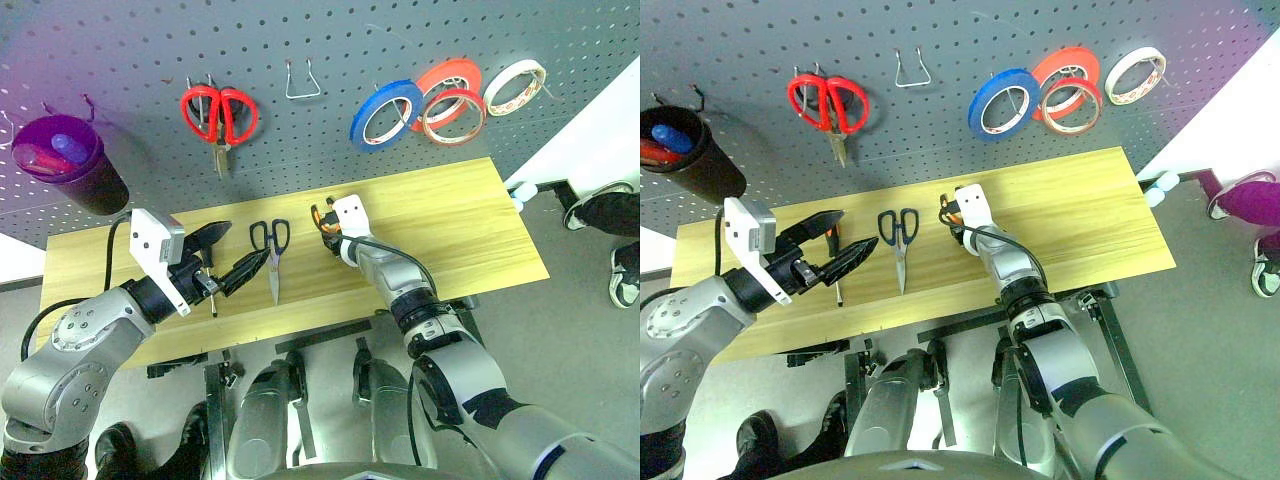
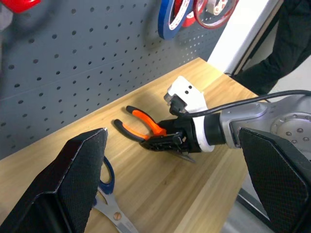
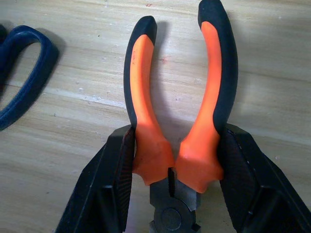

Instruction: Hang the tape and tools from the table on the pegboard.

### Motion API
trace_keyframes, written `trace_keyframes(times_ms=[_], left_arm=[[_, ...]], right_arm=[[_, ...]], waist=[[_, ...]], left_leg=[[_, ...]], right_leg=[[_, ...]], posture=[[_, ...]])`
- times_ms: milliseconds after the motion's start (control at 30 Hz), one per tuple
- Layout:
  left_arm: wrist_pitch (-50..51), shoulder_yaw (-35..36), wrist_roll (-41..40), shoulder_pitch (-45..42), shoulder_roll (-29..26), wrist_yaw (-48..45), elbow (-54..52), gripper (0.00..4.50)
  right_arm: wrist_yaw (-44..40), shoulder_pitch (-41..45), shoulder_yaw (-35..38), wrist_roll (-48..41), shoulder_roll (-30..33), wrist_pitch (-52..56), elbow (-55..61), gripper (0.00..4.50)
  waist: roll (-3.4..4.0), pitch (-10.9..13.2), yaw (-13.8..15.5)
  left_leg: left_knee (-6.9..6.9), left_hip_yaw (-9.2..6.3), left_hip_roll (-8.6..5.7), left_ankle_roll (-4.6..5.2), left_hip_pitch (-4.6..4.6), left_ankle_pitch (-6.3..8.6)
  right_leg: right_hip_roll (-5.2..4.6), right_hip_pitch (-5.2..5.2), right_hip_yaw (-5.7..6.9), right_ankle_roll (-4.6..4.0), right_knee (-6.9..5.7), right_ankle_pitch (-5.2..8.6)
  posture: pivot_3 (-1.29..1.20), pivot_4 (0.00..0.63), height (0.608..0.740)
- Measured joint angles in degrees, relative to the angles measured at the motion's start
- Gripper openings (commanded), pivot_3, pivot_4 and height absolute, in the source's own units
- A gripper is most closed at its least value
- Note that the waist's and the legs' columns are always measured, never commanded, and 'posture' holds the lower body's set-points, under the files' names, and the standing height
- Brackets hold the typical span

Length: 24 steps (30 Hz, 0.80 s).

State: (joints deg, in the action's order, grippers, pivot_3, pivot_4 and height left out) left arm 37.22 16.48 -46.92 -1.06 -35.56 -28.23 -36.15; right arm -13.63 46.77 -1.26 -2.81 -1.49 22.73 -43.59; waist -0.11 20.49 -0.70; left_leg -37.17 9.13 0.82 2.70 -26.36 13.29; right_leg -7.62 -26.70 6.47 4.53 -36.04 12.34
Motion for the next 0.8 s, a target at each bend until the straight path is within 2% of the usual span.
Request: trace_keyframes(times_ms=[100, 300, 467, 800], left_arm=[[0.0, 0.0, 0.0, -0.4, 0.1, 0.0, 0.1, 4.50], [0.0, -0.1, 0.0, -0.9, 0.3, -0.2, 0.1, 4.50], [-0.2, -0.1, 0.1, -1.5, 0.3, -0.6, 0.9, 4.50], [-0.9, -0.2, 1.4, -3.5, 0.3, -1.8, 3.6, 4.50]], right_arm=[[-4.9, -2.5, 1.4, -3.6, 0.0, -0.5, 3.0, 2.09], [-8.4, -4.1, 1.9, -6.2, 1.2, 0.3, 10.4, 2.09], [-14.4, -9.0, 1.8, -9.6, 2.5, 1.2, 17.4, 2.09], [-19.6, -13.4, 2.3, -13.4, 5.7, 2.0, 26.3, 2.09]], waist=[[0.00, 0.0, 0.0], [0.00, 0.0, 0.0], [-0.01, 0.0, 0.0], [-0.07, 0.0, 0.0]], left_leg=[[0.01, 0.00, 0.00, 0.04, -0.02, -0.02], [0.02, 0.00, 0.00, 0.01, -0.01, -0.01], [0.01, 0.00, 0.00, 0.03, -0.02, -0.02], [0.00, 0.00, 0.00, 0.02, -0.01, -0.01]], right_leg=[[0.01, 0.00, 0.01, 0.01, 0.01, 0.00], [0.00, -0.01, 0.01, 0.00, 0.01, 0.00], [0.00, 0.00, 0.01, 0.01, 0.03, 0.00], [-0.01, 0.01, 0.02, 0.01, 0.02, -0.01]], posture=[[0.11, 0.372, 0.723], [0.10, 0.365, 0.723], [0.09, 0.357, 0.723], [0.06, 0.312, 0.723]])
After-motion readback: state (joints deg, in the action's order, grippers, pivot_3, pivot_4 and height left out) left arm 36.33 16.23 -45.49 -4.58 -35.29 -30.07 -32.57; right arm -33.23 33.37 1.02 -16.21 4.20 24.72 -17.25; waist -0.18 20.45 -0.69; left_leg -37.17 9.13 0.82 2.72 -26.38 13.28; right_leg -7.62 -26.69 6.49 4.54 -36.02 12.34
